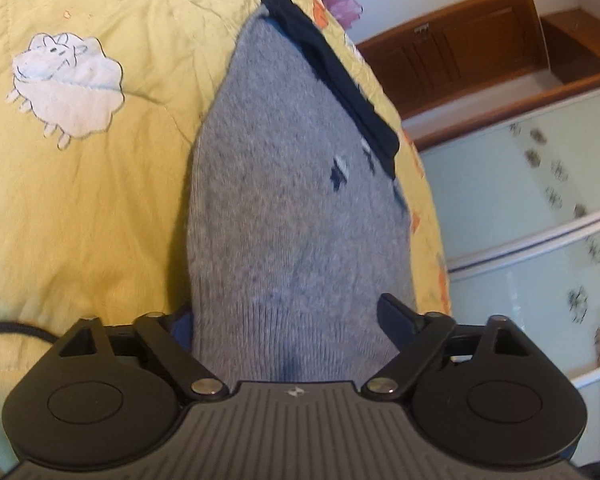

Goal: Fold small clothes
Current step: 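Grasp the ribbed grey hem with both tools, then lift the hem and fold it over onto the navy collar band with both tools, then open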

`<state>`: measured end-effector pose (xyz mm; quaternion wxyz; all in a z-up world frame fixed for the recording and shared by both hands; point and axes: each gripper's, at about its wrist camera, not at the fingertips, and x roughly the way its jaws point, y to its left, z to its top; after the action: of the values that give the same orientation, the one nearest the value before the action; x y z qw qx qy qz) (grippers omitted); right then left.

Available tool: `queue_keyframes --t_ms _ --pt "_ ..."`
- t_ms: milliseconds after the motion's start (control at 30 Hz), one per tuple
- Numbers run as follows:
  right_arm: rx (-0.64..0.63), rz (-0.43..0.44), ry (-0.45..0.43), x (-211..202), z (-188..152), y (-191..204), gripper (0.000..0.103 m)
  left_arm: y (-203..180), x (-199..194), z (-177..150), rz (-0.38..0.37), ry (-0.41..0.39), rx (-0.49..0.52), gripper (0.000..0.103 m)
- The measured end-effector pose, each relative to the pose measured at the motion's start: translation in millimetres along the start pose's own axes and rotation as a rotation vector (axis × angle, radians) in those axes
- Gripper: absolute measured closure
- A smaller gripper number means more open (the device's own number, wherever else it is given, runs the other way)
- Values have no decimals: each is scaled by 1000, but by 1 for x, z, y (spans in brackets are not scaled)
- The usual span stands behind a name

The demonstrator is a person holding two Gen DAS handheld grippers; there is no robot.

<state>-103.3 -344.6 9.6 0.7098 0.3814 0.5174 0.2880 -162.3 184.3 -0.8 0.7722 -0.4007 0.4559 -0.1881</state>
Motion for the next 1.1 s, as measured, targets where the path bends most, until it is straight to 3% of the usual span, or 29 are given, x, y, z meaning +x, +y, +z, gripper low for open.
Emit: queue_keyframes --t_ms 33,100,200,300,333,367,467,667,800,967,1100 --pt "-7 2 -1 0 -2 0 1 0 0 -3 4 8 1 26" --pt "-30 -2 -7 0 -6 1 3 -3 1 -9 53 10 25 59" --pt "-29 -5 -28 -5 -9 -2 14 7 0 -11 104 13 -11 92" --pt "1 -38 -31 -5 -8 -12 50 14 0 -8 113 22 -44 97" --pt "7 -66 -19 -3 -8 -15 74 11 0 -8 126 25 -25 97" --pt "9 -97 -8 1 -9 -18 90 7 1 -7 143 30 -5 97" --pt "22 -64 -24 0 -9 -21 90 -5 1 -2 160 30 44 98" --pt "36 89 -105 -14 21 -4 90 -36 -17 34 50 -65 100 98" --pt "40 216 -220 -21 74 12 90 -61 -13 82 4 -135 130 98" --pt "41 318 -358 -15 160 22 90 -89 17 161 22 -192 198 98" --pt "9 299 -330 8 210 24 85 -96 52 206 68 -164 200 98"
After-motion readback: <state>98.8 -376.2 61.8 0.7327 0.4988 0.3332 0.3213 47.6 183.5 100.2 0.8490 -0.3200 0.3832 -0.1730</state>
